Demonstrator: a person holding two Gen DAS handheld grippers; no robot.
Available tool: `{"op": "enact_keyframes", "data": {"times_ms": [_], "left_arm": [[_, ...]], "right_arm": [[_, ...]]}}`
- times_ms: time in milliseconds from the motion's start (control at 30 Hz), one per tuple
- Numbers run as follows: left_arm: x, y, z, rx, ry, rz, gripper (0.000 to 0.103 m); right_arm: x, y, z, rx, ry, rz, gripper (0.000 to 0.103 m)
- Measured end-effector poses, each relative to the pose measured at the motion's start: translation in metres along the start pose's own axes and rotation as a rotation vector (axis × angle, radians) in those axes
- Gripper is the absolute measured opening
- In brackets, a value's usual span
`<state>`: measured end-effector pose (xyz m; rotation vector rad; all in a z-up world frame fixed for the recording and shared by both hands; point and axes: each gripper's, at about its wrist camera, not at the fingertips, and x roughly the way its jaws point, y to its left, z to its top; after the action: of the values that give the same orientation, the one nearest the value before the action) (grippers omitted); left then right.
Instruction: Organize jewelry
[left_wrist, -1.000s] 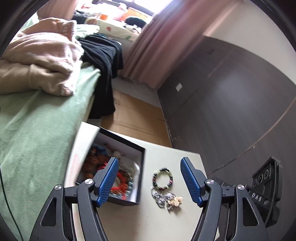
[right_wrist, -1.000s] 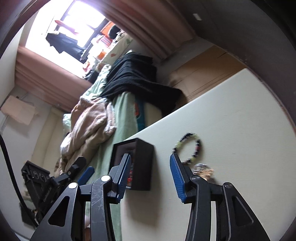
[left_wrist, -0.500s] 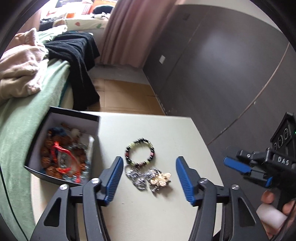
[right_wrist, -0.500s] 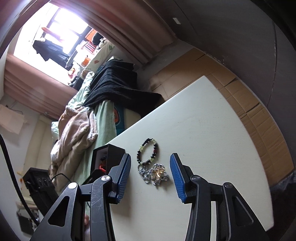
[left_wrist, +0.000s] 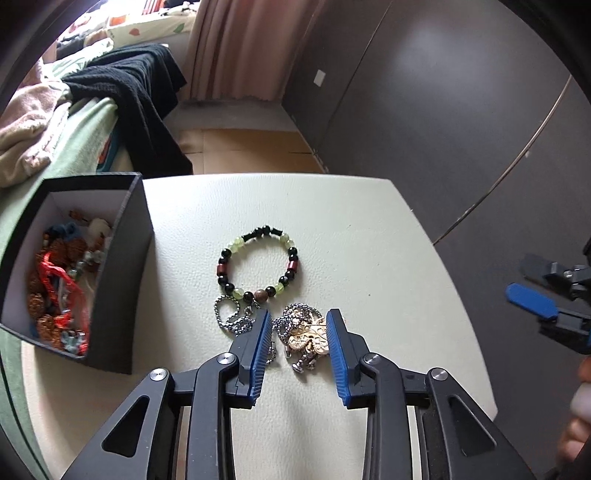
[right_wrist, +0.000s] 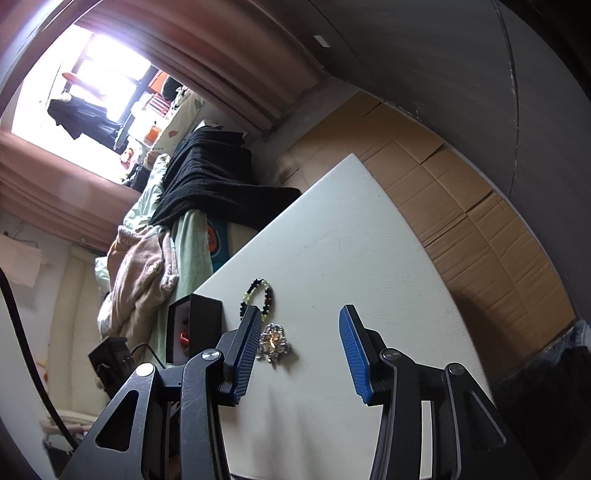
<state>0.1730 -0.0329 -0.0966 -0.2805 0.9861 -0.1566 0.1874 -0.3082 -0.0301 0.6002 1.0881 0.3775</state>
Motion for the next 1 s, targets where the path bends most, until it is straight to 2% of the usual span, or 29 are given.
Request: {"op": "enact_keyframes", "data": {"times_ms": [67, 133, 167, 267, 533, 1000], "left_arm": [[0.008, 0.001, -0.001, -0.003, 0.015, 0.000, 0.028], [0.016, 0.002, -0.002, 0.006, 0.032, 0.008, 0.019], [0.019, 0.002, -0.003, 0.008, 0.038, 0.010, 0.009], [0.018, 0.005, -0.003, -0.009, 0.032, 0.002, 0.002], [-0.017, 0.010, 0.007, -0.055, -0.060, -0.077, 0.002], [-0.116, 0.016, 0.020, -0.117, -0.262, -0.221, 0.002]], "right_arm": [[-0.002, -0.002, 0.001, 0.008, -0.002, 0.003, 0.045], [-0.002, -0.005, 0.001, 0.013, -0.001, 0.004, 0.045], [-0.002, -0.005, 0.001, 0.015, 0.001, 0.003, 0.045], [0.000, -0.007, 0.001, 0.017, 0.008, 0.003, 0.045], [0.012, 0.000, -0.002, -0.003, 0.034, 0.000, 0.045], [0.049, 0.026, -0.019, -0.095, 0.115, -0.042, 0.045]]}}
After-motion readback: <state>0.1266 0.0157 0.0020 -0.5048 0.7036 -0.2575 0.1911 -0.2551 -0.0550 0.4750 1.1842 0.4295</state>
